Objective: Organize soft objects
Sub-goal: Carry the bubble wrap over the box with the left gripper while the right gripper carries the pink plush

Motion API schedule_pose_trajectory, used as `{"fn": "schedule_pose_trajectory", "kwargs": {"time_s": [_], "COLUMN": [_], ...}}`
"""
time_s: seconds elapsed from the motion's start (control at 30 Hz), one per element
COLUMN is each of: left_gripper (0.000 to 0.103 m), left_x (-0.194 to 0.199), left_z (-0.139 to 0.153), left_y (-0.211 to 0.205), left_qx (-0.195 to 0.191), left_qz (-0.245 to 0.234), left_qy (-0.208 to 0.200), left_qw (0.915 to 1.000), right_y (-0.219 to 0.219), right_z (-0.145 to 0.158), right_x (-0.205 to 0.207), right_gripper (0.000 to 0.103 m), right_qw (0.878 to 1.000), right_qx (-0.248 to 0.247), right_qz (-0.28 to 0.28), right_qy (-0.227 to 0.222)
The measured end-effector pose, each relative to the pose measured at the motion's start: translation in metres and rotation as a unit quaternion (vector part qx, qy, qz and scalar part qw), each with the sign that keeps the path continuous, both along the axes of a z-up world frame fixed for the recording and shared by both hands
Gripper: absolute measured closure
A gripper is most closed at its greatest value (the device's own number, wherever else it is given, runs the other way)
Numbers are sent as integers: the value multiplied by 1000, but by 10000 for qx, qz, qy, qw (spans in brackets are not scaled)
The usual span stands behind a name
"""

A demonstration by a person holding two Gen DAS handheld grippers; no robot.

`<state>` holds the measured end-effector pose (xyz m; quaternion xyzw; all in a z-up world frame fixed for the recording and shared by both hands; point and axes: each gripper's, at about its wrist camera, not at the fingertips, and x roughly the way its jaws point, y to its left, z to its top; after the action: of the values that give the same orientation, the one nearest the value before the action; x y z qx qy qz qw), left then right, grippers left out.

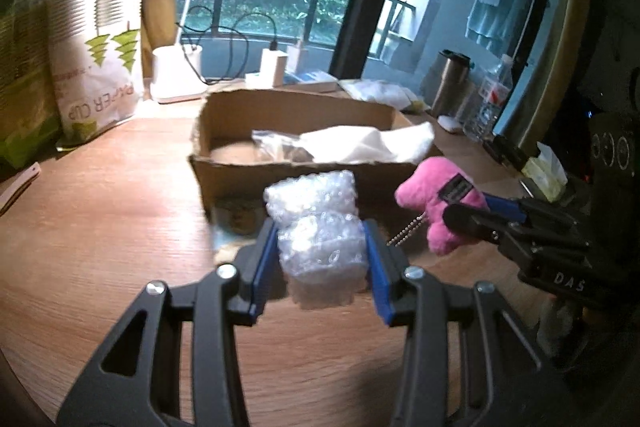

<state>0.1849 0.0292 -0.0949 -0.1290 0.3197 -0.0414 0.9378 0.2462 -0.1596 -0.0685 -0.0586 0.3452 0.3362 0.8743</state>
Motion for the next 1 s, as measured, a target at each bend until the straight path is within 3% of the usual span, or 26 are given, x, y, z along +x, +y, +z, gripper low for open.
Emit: {"fn": "schedule_pose_trajectory", "kwargs": {"time_s": [0.5, 1.0], "left_gripper": [61, 61], "left_x": [-7, 17], "left_z": [4, 12], "left_y": [39, 53], "left_qx": [-40, -91], "left_qz": [262, 334], "left_qy": [-128, -133], "left_qw": [9996, 9993], "right_y": [46, 64], "right_z": [9, 17], "right_x": [2, 26], "right_gripper": [69, 69], "right_qw": [9993, 9988], "right_qx": [-151, -137], "right_qz": [315, 462], "right_qy": [-106, -118]}}
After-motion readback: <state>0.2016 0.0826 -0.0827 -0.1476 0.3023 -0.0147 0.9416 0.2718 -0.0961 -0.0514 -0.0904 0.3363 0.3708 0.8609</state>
